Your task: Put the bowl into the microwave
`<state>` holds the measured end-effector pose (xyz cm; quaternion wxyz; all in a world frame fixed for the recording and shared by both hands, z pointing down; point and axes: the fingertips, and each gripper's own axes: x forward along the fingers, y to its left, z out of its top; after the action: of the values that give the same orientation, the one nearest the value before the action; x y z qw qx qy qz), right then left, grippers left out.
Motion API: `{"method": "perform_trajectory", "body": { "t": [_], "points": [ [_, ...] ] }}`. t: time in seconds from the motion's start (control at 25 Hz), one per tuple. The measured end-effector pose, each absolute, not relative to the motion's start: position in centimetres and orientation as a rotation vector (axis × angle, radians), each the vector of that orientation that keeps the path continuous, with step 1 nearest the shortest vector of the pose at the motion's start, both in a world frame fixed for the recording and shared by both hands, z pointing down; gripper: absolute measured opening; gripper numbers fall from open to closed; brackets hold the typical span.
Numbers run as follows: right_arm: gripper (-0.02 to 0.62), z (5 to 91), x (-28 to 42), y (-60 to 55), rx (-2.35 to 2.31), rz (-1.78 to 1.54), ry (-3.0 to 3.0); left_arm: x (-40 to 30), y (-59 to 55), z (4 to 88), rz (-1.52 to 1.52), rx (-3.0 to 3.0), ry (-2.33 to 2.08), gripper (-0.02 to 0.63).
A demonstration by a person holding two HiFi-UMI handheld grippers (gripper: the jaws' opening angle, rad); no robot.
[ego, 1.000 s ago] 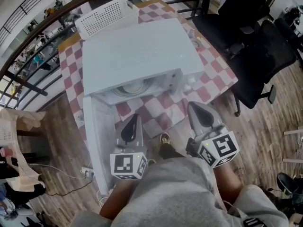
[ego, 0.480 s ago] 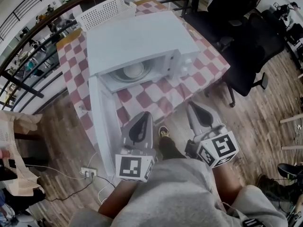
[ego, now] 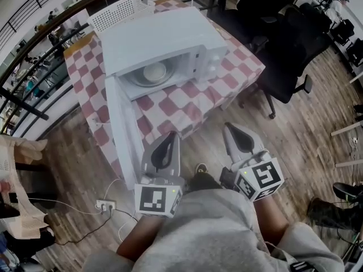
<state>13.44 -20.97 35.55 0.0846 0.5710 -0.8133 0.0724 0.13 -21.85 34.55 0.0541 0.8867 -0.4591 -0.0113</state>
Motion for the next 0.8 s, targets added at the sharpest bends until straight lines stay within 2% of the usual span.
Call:
{"method": "perform_trajectory", "body": {
  "t": [0.8],
  "points": [
    [-0.005,35.6,16.8,-19.2,1.755,0.218,-2.354,-0.8,-20.2,34.8,-0.009,2.659,-1.394,0.011]
  ]
}}
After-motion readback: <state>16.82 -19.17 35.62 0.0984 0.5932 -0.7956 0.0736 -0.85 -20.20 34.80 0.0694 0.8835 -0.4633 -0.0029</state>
